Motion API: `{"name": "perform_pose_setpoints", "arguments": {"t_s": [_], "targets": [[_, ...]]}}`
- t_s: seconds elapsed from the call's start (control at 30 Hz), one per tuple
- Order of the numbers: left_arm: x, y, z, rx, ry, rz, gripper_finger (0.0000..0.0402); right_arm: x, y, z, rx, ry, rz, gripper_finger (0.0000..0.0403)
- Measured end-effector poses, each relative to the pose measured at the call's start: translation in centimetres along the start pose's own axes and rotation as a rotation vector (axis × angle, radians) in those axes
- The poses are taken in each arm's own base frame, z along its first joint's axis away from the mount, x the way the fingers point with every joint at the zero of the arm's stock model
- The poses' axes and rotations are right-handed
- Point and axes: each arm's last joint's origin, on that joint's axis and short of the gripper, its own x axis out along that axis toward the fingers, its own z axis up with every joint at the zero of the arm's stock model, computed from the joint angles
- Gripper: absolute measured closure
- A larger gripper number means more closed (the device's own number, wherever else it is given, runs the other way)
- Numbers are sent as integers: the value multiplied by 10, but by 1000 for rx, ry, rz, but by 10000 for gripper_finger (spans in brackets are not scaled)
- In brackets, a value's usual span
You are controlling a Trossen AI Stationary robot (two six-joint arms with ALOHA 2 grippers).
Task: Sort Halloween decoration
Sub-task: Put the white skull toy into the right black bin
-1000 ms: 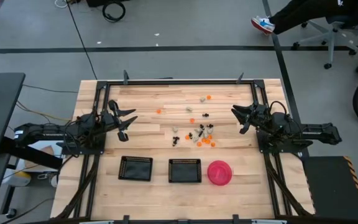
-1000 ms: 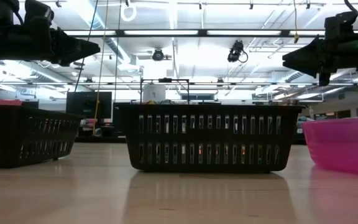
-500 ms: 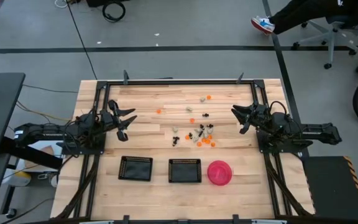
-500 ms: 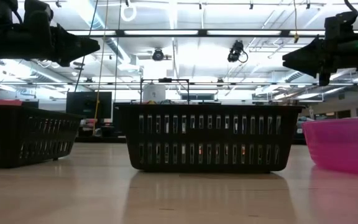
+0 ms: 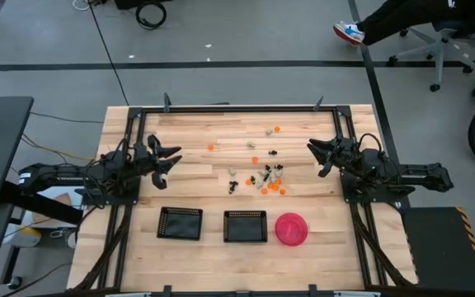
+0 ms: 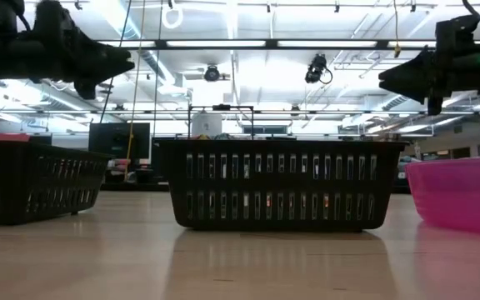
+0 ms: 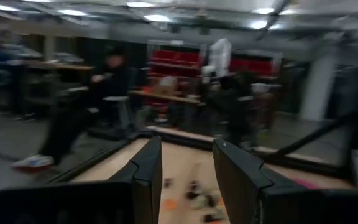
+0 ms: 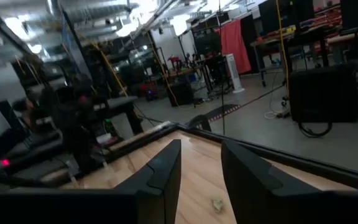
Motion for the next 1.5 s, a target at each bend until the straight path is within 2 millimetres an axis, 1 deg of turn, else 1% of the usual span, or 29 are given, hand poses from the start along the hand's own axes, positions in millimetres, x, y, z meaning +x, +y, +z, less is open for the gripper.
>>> {"name": "perform_pose_setpoints", "arguments": {"t_s": [0.1,0.27,0.47,0.57,0.7,0.8,0.93,1.0,1.07,1.23,1.4,1.5], "targets": [[1,-2,0,7,33,-46,285,0,1,6,63,-61,16,283],[5,-3,13,9,72,-38,285,-1,3,13,148,-122,36,283],[12,-5,19,11,187,-24,285,-1,3,14,222,-131,43,283],[18,-5,20,36,222,-9,285,-1,3,13,223,-123,50,283],[27,-4,17,67,277,38,285,0,4,11,141,-98,79,283],[36,0,22,93,298,75,285,2,5,11,148,-87,84,284],[52,4,37,135,307,109,285,7,8,3,147,40,81,285],[60,5,44,150,318,97,285,11,10,-1,139,110,51,285],[68,6,46,165,338,72,285,16,12,-6,109,166,7,286],[83,10,36,171,424,13,285,35,23,-12,-15,306,-87,286],[91,16,20,153,516,-1,285,65,39,-19,-180,495,-132,286],[93,17,16,132,530,5,285,85,49,-27,-285,607,-148,286]]}}
